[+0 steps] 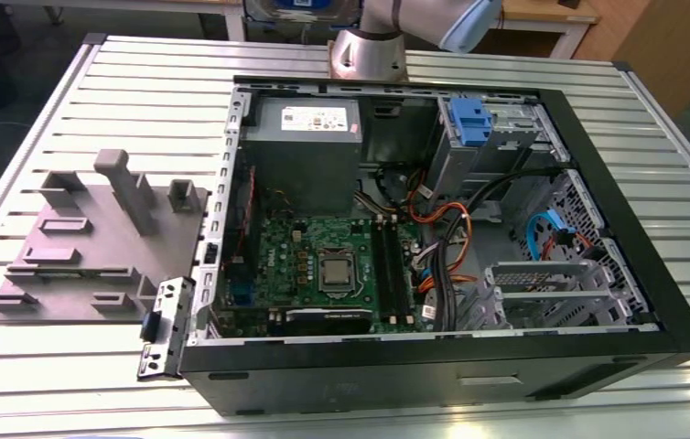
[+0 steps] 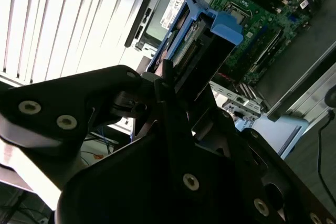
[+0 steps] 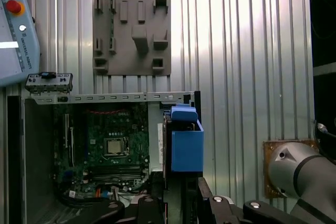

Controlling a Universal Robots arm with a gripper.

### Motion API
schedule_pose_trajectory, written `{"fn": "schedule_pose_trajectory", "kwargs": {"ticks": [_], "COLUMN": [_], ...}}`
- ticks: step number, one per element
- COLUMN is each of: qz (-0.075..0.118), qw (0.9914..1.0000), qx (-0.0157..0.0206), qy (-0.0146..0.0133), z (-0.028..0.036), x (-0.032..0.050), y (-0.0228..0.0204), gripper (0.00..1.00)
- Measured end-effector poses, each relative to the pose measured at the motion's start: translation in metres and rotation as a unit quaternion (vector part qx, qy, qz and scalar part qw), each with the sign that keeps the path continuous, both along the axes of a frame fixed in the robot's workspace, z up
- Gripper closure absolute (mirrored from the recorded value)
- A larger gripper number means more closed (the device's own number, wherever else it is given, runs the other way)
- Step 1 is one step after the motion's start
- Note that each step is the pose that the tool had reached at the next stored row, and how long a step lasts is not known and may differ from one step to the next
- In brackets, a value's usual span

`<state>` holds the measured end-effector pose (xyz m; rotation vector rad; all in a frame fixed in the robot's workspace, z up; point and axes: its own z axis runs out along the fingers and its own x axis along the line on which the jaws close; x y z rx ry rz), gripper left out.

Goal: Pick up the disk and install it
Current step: 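Pick up the disk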

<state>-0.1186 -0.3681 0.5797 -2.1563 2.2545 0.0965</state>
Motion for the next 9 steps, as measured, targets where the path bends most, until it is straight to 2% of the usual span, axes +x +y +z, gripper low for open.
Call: {"fn": "schedule_pose_trajectory", "kwargs": {"ticks": [9], "qz": [0.0], "qw": [1.0], "qx": [0.0], "qy": [0.0002], "z": [-0.0006], "x": [0.0323], "y": [0.0], "gripper": [0.65]}}
